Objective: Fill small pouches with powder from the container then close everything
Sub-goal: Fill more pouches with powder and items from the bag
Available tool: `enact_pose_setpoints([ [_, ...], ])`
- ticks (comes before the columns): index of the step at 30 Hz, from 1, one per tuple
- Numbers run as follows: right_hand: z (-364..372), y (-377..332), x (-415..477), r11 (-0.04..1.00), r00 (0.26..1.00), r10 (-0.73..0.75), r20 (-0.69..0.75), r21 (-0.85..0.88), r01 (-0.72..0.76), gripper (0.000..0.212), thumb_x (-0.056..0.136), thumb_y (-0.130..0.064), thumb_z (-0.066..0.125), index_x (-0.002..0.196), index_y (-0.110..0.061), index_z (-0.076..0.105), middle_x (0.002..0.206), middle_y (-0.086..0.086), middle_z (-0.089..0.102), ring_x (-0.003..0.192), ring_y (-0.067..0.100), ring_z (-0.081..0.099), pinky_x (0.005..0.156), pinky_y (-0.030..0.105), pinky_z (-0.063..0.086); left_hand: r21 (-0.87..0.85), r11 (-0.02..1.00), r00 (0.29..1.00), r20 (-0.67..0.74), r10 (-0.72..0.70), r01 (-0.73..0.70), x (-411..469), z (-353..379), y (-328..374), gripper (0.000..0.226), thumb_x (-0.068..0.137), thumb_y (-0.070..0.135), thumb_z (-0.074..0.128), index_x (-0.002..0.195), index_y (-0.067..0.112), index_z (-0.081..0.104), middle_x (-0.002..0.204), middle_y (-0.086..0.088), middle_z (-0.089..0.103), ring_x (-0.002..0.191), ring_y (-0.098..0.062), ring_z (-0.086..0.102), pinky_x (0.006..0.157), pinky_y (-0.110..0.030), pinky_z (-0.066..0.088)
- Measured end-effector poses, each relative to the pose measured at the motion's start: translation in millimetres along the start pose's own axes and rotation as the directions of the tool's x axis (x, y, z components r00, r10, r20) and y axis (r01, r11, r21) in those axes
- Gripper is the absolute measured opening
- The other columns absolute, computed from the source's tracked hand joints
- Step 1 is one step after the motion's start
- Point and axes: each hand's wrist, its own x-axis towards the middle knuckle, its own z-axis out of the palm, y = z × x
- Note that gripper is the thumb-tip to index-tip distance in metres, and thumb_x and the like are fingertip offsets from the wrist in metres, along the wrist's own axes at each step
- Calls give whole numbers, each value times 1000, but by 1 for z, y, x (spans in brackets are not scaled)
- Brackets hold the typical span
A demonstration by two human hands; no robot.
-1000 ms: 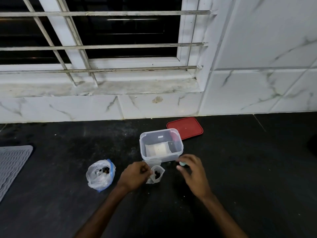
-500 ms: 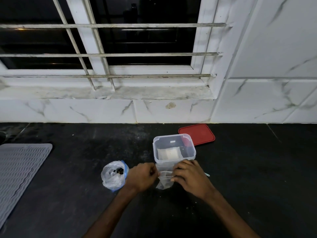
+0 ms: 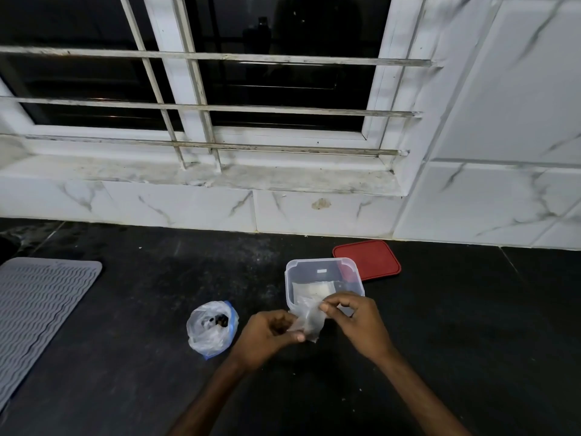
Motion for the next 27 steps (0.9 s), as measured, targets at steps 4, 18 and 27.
enact_pose_setpoints([
  [4, -7, 1, 3, 1000, 1000, -1, 10, -10, 1, 4, 84, -15, 75, 86, -16, 78, 85, -15, 74, 87, 4, 68, 79, 14, 49, 94, 995, 995, -87, 38, -29, 5, -2, -5, 13, 83, 31, 75, 77, 19, 74, 80, 4, 76, 80, -10, 72, 82, -31, 56],
  [18, -10, -4, 12, 993, 991, 106, 77, 43, -110, 18, 80, -13, 78, 94, -23, 71, 87, -6, 72, 89, 5, 68, 81, 11, 48, -126, 991, 977, -209, 26, -53, 25, 2, -4, 10, 85, 13, 73, 92, 19, 73, 93, -7, 75, 90, -22, 71, 78, -43, 59],
  [27, 0, -11, 19, 981, 989, 10, 146, -195, 19, 13, 84, -27, 75, 97, -23, 74, 92, -18, 68, 96, 1, 60, 84, 16, 46, -91, 988, 968, -232, 100, -124, 24, 0, 4, 8, 86, 26, 68, 88, 19, 70, 91, -4, 73, 90, -20, 69, 82, -41, 58],
])
